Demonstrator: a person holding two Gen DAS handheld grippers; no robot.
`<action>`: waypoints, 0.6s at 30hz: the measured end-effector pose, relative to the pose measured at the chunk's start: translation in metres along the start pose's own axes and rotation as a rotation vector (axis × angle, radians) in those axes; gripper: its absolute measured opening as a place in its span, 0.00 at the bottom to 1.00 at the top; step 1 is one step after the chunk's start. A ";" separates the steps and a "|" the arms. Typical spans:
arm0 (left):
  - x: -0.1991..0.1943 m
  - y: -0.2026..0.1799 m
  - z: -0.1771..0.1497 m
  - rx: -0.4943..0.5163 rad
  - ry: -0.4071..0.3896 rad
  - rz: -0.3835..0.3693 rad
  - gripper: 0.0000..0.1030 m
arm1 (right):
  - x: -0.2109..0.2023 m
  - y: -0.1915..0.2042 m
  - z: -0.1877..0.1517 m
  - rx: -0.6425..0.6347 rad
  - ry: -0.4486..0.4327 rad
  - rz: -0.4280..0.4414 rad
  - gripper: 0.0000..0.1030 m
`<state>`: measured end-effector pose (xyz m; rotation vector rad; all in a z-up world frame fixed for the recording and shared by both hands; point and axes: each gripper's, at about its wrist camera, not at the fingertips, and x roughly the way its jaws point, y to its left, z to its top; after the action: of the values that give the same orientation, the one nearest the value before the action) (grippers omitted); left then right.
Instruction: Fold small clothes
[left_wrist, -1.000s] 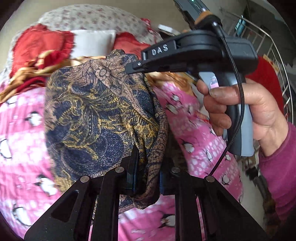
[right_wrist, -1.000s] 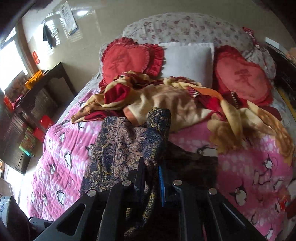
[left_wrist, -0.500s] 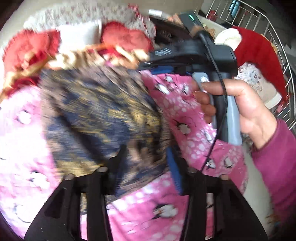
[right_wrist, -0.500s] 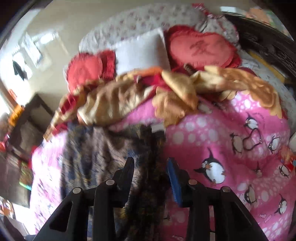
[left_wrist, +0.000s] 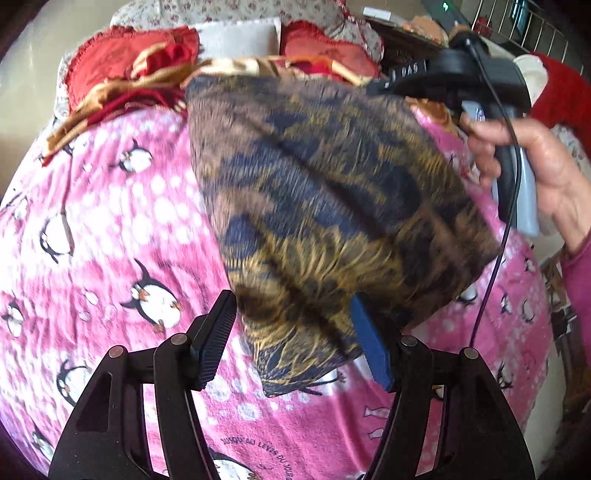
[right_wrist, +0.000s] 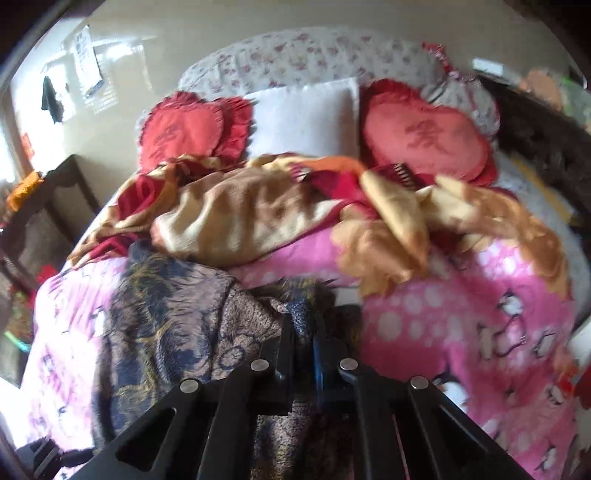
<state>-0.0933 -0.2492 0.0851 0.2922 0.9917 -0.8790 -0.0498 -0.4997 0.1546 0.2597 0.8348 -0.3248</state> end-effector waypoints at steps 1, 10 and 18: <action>0.003 0.000 -0.002 0.003 0.004 0.003 0.63 | 0.006 -0.008 -0.001 0.032 0.005 -0.009 0.06; 0.007 0.003 -0.003 0.004 0.003 0.021 0.63 | -0.027 -0.050 -0.031 0.205 0.048 0.089 0.06; 0.006 0.004 -0.006 -0.011 0.008 0.029 0.63 | -0.081 0.001 -0.094 0.119 0.112 0.260 0.58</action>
<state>-0.0929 -0.2465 0.0758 0.3006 0.9970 -0.8464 -0.1639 -0.4514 0.1551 0.4962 0.8814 -0.1175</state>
